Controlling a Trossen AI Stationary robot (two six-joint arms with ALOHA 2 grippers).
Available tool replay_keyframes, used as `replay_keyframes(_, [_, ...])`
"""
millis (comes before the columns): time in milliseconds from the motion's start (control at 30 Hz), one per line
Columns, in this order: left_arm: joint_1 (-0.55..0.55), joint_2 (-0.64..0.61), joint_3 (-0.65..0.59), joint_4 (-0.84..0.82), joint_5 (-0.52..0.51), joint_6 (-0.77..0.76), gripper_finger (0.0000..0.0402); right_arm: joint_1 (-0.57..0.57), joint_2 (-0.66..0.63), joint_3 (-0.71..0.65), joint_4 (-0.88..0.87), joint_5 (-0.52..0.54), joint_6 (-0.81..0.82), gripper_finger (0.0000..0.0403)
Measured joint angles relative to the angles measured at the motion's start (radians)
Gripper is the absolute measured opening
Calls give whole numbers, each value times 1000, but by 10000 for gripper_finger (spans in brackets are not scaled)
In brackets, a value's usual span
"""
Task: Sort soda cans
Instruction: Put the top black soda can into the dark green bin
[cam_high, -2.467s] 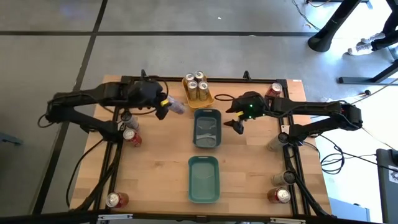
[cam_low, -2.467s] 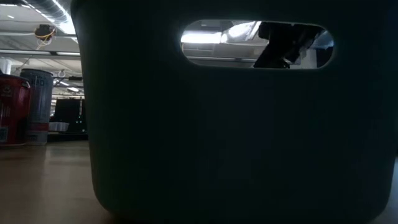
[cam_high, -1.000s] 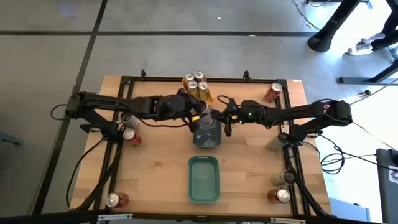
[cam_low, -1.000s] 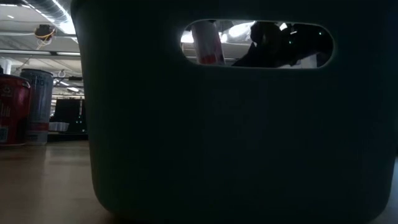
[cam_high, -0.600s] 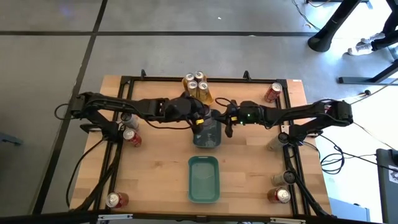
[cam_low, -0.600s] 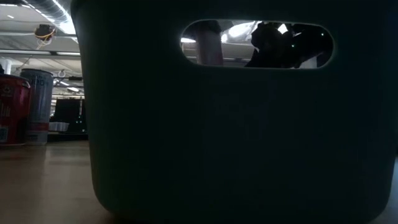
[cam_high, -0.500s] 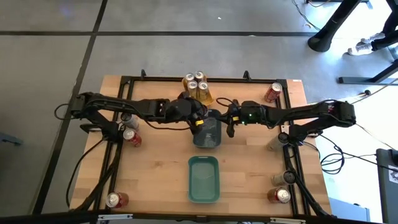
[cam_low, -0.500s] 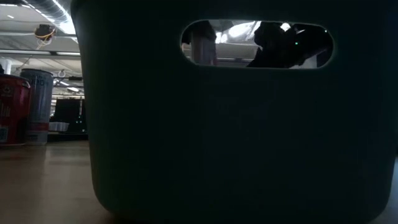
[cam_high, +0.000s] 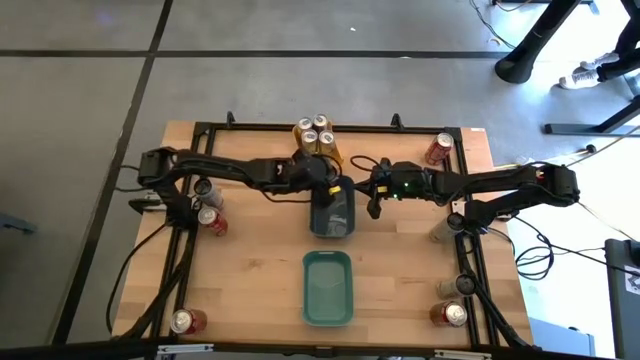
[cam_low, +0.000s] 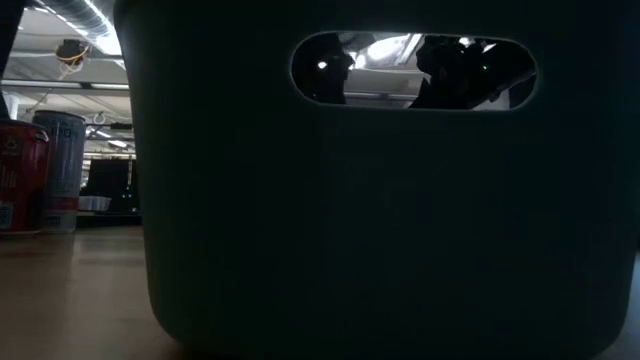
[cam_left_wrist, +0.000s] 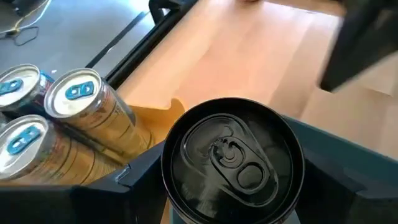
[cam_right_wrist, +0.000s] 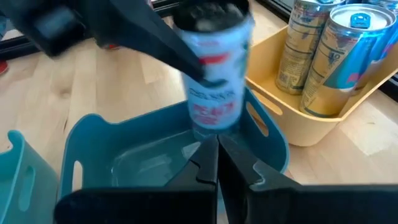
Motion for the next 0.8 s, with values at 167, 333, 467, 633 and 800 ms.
replay_keyframes(167, [19, 55, 0, 13, -2, -11, 257, 0, 0, 0, -7, 0, 0, 7])
replay_keyframes(333, [20, 73, 4, 21, -5, -12, 257, 0, 0, 0, -18, -1, 3, 7])
replay_keyframes(467, [15, 72, 4, 15, -6, -1, 275, 0, 0, 0, -22, -61, 6, 7])
replay_keyframes(633, [13, 70, 2, 9, -7, 18, 293, 0, 0, 0, -26, -72, 34, 8])
replay_keyframes(800, [13, 68, 2, 4, -5, 18, 294, 0, 0, 0, -46, -80, 37, 8])
